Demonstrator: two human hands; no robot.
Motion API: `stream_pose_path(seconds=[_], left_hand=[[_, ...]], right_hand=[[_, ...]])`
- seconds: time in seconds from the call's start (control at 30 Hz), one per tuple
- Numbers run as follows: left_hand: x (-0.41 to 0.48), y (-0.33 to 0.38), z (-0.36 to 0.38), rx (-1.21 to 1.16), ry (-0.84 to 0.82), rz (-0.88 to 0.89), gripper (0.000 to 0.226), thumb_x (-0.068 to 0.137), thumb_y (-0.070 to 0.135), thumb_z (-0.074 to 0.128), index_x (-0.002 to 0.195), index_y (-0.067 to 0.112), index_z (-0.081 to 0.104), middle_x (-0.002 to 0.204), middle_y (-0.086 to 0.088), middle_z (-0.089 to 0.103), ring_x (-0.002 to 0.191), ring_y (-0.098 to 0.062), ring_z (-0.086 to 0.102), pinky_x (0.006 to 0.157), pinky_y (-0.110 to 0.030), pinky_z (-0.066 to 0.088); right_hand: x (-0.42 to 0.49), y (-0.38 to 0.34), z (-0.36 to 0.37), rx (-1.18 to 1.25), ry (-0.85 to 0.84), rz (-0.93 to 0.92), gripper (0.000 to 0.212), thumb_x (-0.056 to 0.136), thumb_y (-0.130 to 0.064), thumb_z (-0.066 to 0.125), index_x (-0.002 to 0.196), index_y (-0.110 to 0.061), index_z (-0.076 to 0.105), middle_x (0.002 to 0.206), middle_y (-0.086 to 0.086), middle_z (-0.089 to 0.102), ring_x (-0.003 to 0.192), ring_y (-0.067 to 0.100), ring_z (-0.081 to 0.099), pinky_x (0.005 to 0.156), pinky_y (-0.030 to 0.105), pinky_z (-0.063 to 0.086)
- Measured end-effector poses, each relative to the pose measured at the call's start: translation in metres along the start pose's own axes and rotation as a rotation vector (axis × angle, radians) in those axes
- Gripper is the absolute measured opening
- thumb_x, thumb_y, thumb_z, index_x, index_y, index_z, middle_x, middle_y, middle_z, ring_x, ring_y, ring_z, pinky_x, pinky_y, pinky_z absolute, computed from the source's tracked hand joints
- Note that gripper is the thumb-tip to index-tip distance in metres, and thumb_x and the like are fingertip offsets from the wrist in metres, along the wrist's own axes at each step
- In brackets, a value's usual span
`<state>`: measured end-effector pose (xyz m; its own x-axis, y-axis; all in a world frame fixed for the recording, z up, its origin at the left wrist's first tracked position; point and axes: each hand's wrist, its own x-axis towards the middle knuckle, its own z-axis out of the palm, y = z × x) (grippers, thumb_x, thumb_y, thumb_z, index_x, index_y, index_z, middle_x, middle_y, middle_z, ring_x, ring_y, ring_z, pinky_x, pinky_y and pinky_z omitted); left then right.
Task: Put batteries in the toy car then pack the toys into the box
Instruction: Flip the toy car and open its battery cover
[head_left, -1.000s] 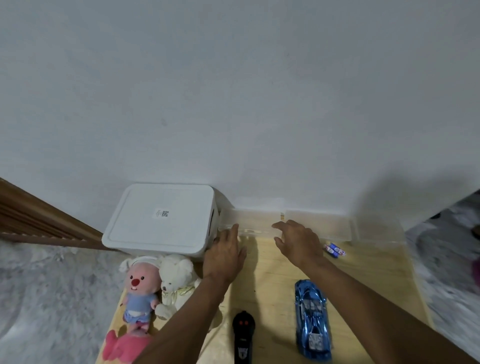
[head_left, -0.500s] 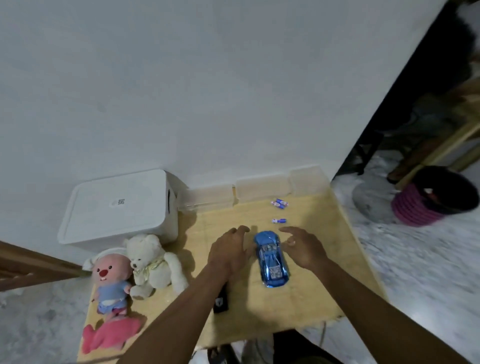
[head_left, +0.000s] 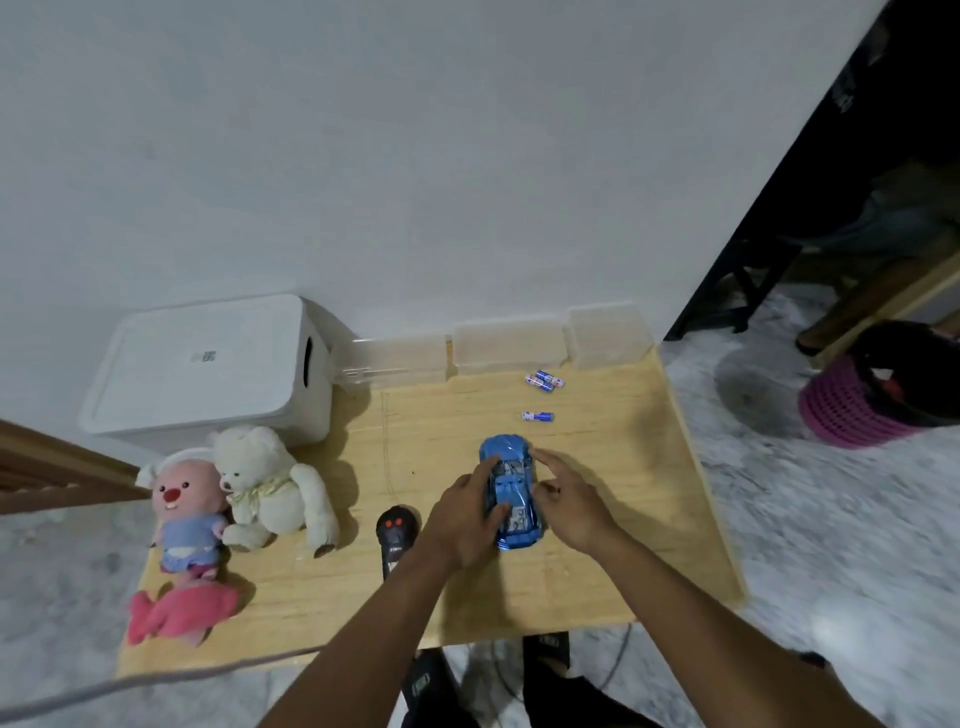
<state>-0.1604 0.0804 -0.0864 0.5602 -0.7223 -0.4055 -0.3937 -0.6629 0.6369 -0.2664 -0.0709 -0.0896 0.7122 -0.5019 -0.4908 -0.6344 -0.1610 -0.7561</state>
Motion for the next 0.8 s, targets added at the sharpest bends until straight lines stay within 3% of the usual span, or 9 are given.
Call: stream_pose_path(seconds=[0.13, 0.23, 0.3, 0.4, 0.5, 0.6, 0.67, 0.73, 0.8], left_hand=[[-0.005, 0.002, -0.001, -0.035, 0.001, 0.015, 0.061, 0.103, 0.033, 0.054, 0.158, 0.03, 0.027, 0.13, -0.009, 0.068, 0.111, -0.029, 0.067, 0.092, -0.035, 0.053], [-0.01, 0.008, -0.009, -0.09, 0.011, 0.027, 0.063, 0.102, 0.028, 0.053, 0.158, 0.035, 0.025, 0.108, -0.008, 0.074, 0.096, -0.027, 0.071, 0.087, -0.036, 0.055], [-0.012, 0.01, -0.018, -0.146, 0.022, 0.052, 0.066, 0.102, 0.029, 0.052, 0.159, 0.042, 0.022, 0.102, -0.005, 0.074, 0.086, -0.021, 0.071, 0.085, -0.036, 0.057], [-0.017, 0.017, -0.034, -0.256, 0.032, 0.081, 0.065, 0.101, 0.041, 0.051, 0.154, 0.06, 0.018, 0.112, -0.004, 0.074, 0.078, -0.018, 0.072, 0.083, -0.038, 0.06], [-0.024, 0.028, -0.047, -0.308, 0.057, 0.137, 0.066, 0.102, 0.044, 0.057, 0.153, 0.061, 0.018, 0.125, 0.005, 0.068, 0.074, -0.006, 0.072, 0.079, -0.023, 0.058], [-0.027, 0.037, -0.058, -0.325, 0.062, 0.142, 0.071, 0.1, 0.036, 0.059, 0.152, 0.063, 0.018, 0.116, 0.005, 0.07, 0.066, -0.01, 0.071, 0.076, -0.027, 0.06], [-0.029, 0.039, -0.066, -0.337, 0.056, 0.149, 0.074, 0.1, 0.034, 0.06, 0.151, 0.065, 0.017, 0.117, 0.01, 0.068, 0.072, 0.002, 0.07, 0.078, -0.022, 0.059], [-0.03, 0.04, -0.072, -0.373, 0.06, 0.167, 0.075, 0.099, 0.036, 0.063, 0.15, 0.067, 0.017, 0.126, 0.014, 0.065, 0.092, 0.013, 0.066, 0.089, -0.025, 0.059], [-0.03, 0.041, -0.076, -0.435, 0.068, 0.17, 0.074, 0.097, 0.034, 0.065, 0.148, 0.067, 0.023, 0.133, 0.014, 0.063, 0.111, 0.004, 0.065, 0.096, -0.036, 0.059]], right_hand=[[0.001, -0.004, -0.002, 0.147, -0.042, 0.041, 0.048, 0.1, -0.014, 0.055, 0.14, -0.039, 0.046, 0.101, 0.0, 0.072, 0.089, 0.013, 0.069, 0.073, 0.028, 0.056], [-0.003, -0.012, -0.006, 0.185, -0.058, 0.0, 0.054, 0.098, -0.019, 0.062, 0.142, -0.044, 0.045, 0.111, 0.0, 0.07, 0.098, 0.012, 0.069, 0.081, 0.028, 0.058], [-0.009, -0.022, -0.012, 0.195, -0.064, -0.069, 0.054, 0.098, -0.021, 0.064, 0.143, -0.045, 0.045, 0.124, -0.006, 0.064, 0.103, 0.003, 0.067, 0.079, 0.02, 0.056], [-0.017, -0.038, -0.023, 0.188, -0.066, -0.18, 0.05, 0.102, -0.014, 0.056, 0.144, -0.04, 0.048, 0.127, -0.023, 0.057, 0.1, -0.016, 0.062, 0.077, 0.008, 0.051], [-0.023, -0.051, -0.029, 0.134, -0.099, -0.233, 0.05, 0.104, -0.016, 0.051, 0.144, -0.048, 0.046, 0.13, -0.013, 0.059, 0.112, -0.004, 0.061, 0.084, 0.013, 0.053], [-0.026, -0.061, -0.032, 0.103, -0.099, -0.223, 0.051, 0.103, -0.023, 0.054, 0.141, -0.057, 0.044, 0.118, -0.007, 0.063, 0.11, 0.002, 0.062, 0.081, 0.014, 0.05], [-0.027, -0.066, -0.033, 0.096, -0.075, -0.241, 0.049, 0.102, -0.028, 0.057, 0.137, -0.06, 0.046, 0.118, -0.009, 0.064, 0.116, 0.004, 0.059, 0.09, 0.02, 0.047], [-0.027, -0.07, -0.034, 0.096, -0.062, -0.274, 0.047, 0.101, -0.029, 0.057, 0.135, -0.06, 0.049, 0.123, -0.01, 0.065, 0.121, 0.002, 0.057, 0.098, 0.025, 0.047], [-0.028, -0.075, -0.034, 0.122, -0.047, -0.292, 0.05, 0.1, -0.029, 0.059, 0.137, -0.06, 0.046, 0.122, -0.012, 0.066, 0.121, 0.0, 0.057, 0.099, 0.025, 0.047]])
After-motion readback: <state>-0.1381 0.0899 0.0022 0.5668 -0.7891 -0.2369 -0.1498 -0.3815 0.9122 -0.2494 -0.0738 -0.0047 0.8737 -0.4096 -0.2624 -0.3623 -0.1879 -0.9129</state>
